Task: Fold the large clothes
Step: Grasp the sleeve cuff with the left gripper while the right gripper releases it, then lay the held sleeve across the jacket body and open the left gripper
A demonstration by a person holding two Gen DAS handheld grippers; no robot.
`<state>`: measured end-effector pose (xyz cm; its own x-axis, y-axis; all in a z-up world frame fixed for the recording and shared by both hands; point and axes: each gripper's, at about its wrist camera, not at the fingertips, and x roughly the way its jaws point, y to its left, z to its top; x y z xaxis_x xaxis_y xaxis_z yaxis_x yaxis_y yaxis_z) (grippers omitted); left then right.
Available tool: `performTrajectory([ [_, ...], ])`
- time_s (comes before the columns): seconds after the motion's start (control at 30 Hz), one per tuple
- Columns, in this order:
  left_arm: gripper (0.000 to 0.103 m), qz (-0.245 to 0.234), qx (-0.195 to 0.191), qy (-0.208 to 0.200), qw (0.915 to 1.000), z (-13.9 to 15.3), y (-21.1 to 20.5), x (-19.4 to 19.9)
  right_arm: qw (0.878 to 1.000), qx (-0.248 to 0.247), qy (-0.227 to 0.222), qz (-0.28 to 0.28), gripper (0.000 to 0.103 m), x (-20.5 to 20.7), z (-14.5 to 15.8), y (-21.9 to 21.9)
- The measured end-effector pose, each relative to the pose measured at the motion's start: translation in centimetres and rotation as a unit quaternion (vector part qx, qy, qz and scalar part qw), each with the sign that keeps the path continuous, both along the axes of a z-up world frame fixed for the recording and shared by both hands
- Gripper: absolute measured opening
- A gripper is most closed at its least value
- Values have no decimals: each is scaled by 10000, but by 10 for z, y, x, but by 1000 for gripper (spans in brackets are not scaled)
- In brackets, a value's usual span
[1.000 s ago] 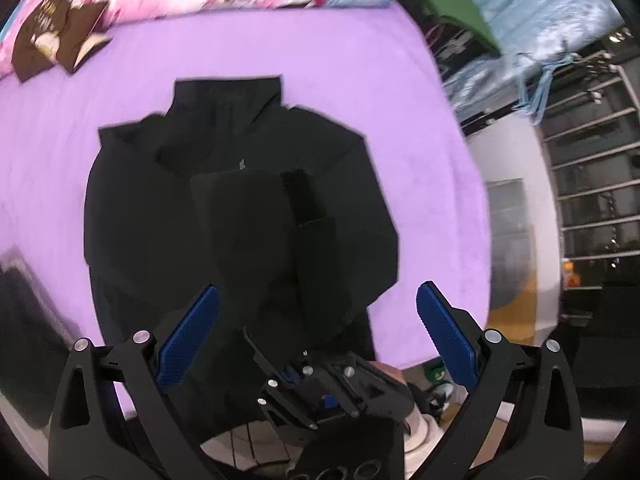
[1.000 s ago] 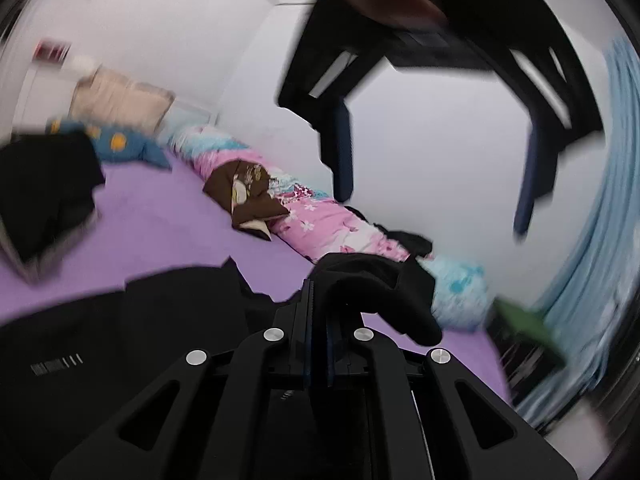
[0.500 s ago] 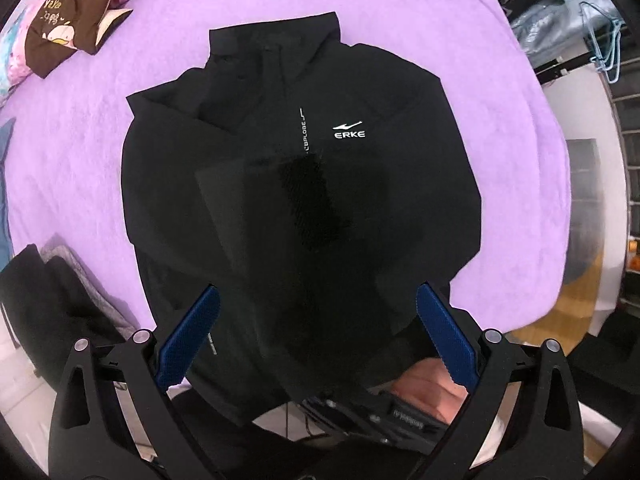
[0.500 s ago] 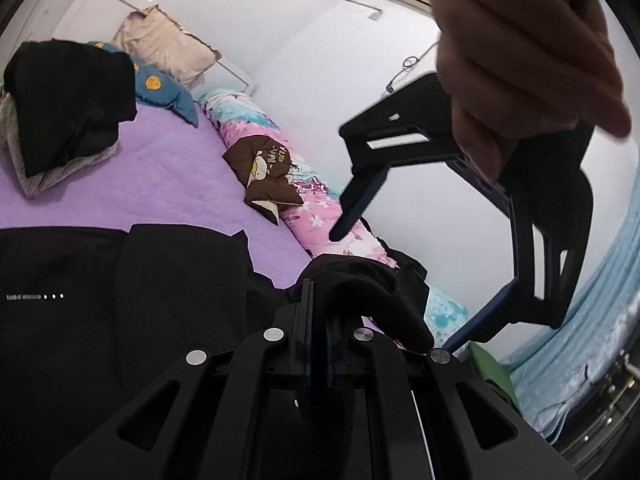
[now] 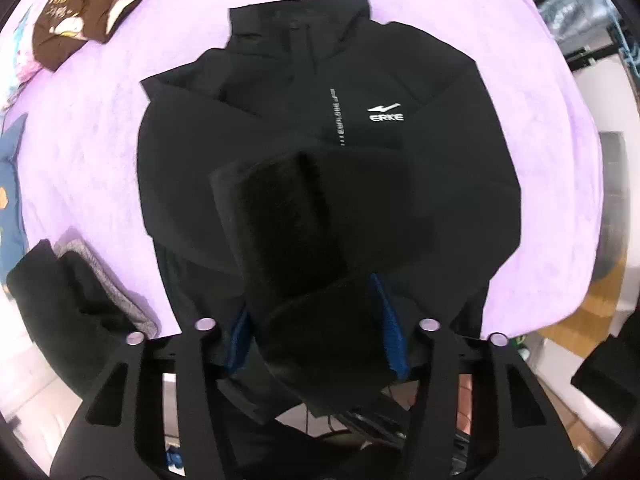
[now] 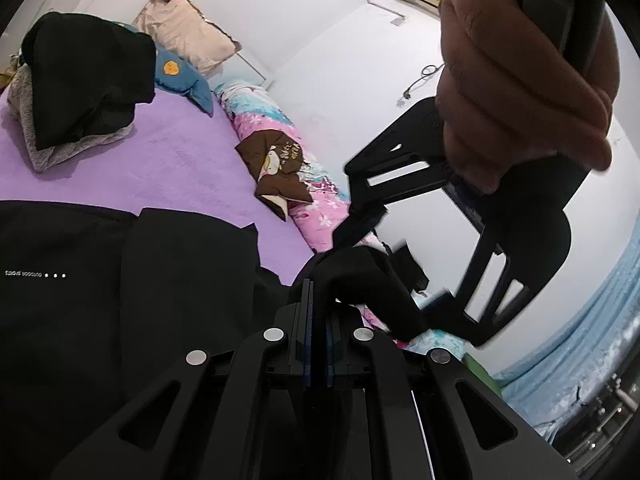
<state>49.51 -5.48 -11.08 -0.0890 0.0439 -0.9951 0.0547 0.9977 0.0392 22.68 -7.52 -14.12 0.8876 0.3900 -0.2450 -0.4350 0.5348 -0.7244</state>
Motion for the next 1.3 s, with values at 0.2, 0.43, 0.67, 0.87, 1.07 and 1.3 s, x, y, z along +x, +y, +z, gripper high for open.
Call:
performTrajectory([
  [0.2,42,86,-172,-98,9998,5,14,-6,10000,-73,-1,32,5,0,-3,3],
  [0.43,30,40,-624,-619,9961,19,41,-4,9999,110,-32,68,58,-1,-6,3],
  [0.67,30,446,-1375,-973,9847,7,95,-8,9986,378,326,147,72,10,-6,-10],
  [0.87,30,908,-1762,-1281,9718,-24,153,-10,9949,573,828,-61,75,34,-11,-24],
  [1.07,30,1321,-2105,-1353,9591,-82,195,-16,9788,1150,1605,-540,78,75,-8,-56],
  [1.3,30,1708,-2454,-1120,9477,-158,233,-29,9164,2420,2842,-1444,78,142,-14,-122],
])
